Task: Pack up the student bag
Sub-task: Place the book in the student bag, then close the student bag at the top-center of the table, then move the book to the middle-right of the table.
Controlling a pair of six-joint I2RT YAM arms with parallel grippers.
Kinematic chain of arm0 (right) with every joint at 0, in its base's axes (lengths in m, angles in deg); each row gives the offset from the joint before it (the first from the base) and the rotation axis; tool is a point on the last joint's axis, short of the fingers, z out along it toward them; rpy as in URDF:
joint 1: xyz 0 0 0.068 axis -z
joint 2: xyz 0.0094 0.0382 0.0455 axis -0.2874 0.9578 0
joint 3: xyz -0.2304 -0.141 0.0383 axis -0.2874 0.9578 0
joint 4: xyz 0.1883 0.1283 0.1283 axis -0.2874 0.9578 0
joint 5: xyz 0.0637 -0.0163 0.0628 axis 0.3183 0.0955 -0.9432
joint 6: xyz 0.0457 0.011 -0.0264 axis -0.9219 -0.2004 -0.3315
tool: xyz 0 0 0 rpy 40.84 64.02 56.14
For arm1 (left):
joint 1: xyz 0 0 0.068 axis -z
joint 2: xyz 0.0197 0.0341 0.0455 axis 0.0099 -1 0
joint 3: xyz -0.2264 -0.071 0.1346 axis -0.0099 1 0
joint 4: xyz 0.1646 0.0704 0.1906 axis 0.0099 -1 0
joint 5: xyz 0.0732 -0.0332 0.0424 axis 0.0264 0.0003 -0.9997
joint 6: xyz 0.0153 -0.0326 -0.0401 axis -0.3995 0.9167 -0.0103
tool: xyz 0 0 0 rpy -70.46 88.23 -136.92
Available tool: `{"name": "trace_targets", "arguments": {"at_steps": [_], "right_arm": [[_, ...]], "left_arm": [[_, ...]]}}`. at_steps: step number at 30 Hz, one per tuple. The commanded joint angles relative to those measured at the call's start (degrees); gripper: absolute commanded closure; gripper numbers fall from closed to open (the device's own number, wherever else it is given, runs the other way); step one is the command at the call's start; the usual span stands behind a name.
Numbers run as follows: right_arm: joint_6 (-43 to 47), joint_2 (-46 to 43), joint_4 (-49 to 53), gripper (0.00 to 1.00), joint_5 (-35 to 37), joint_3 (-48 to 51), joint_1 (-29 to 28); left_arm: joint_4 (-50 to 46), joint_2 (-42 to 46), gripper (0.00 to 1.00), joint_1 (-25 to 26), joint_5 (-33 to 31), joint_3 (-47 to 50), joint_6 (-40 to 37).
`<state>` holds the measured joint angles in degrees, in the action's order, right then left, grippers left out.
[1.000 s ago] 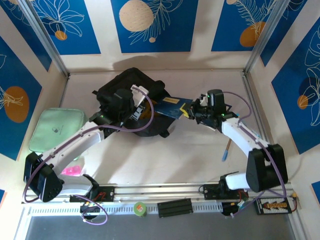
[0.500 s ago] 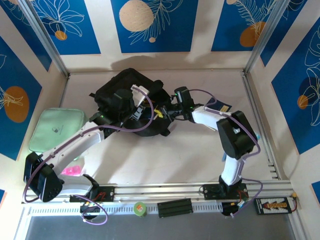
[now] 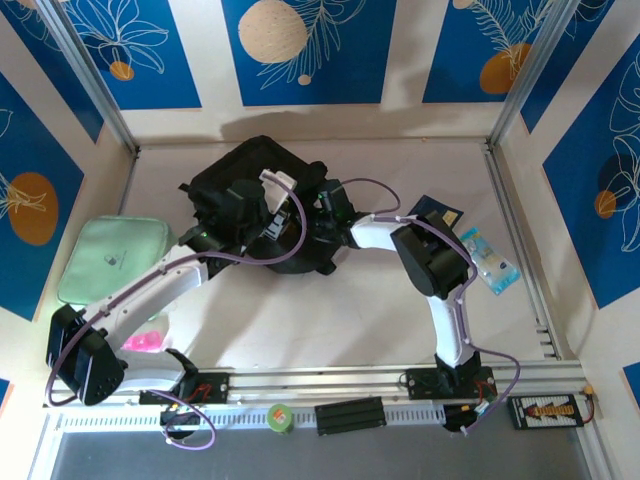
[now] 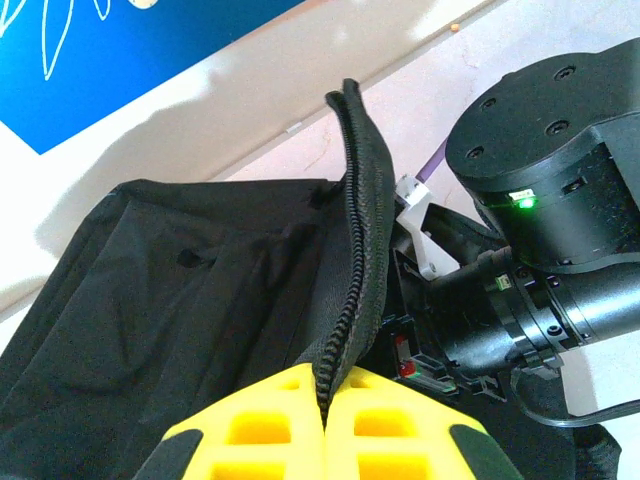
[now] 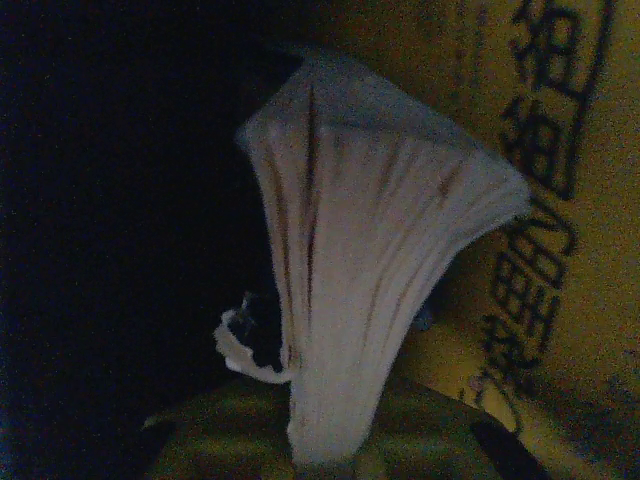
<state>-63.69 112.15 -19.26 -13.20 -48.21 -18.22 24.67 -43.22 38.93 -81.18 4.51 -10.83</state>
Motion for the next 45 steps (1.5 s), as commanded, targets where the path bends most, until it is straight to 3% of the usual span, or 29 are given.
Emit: {"name": "trace_targets", "arguments": {"at_steps": [1, 4, 7, 14, 20, 23, 25, 28, 32, 35, 40, 45], "right_arm": [[-1.04, -1.36, 6.66, 0.72, 1.26, -1.75, 0.61], [0.24, -6.13, 10.65, 0.55, 1.70, 0.62, 1.48], [1.44, -11.20, 11.80, 0.44, 0.76, 4.22, 2.27], [3.25, -23.69, 16.47, 0.43, 1.02, 14.88, 5.23], [12.78, -35.89, 30.79, 0.39, 7.02, 20.01, 12.27], [19.63, -38.00, 38.73, 0.35, 10.46, 19.21, 17.85], [24.25, -36.57, 41.78, 0.33, 9.42, 17.16, 22.63], [30.02, -31.06, 45.27, 0.32, 5.11, 11.39, 28.86], [35.76, -21.69, 50.21, 0.26, 6.53, 1.76, 32.81], [37.04, -14.80, 53.28, 0.24, 8.62, -5.01, 34.49], [36.91, -6.08, 56.31, 0.23, 11.39, -12.56, 35.04], [36.09, -2.46, 56.97, 0.24, 9.33, -13.53, 34.54]], "left_arm": [[4.55, 2.46, 1.00, -0.25, -0.78, -0.08, 0.74], [3.68, 1.96, 1.00, -0.60, -0.21, 0.39, 1.08], [3.37, 1.09, 1.00, -0.88, -0.01, 0.74, 1.51], [2.66, 1.10, 1.00, -1.73, -0.32, 1.89, 1.84], [-2.80, 3.79, 1.00, -1.89, 2.53, 4.79, 1.74], [-7.20, 5.72, 0.60, -1.81, 17.50, 5.41, 2.19], [-7.33, 6.20, 0.35, -1.79, 23.64, 5.85, 5.01], [-6.17, 6.78, 0.16, -1.63, 24.85, 6.84, 8.76], [-4.59, 7.16, 0.04, -1.63, 17.56, 7.44, 14.48], [-4.89, 7.10, 0.01, -1.73, 12.95, 6.67, 17.23], [-6.96, 6.73, 0.00, -1.81, 11.90, 4.35, 19.53], [-8.49, 5.58, 0.00, -1.82, 12.22, 1.02, 20.66]]}}
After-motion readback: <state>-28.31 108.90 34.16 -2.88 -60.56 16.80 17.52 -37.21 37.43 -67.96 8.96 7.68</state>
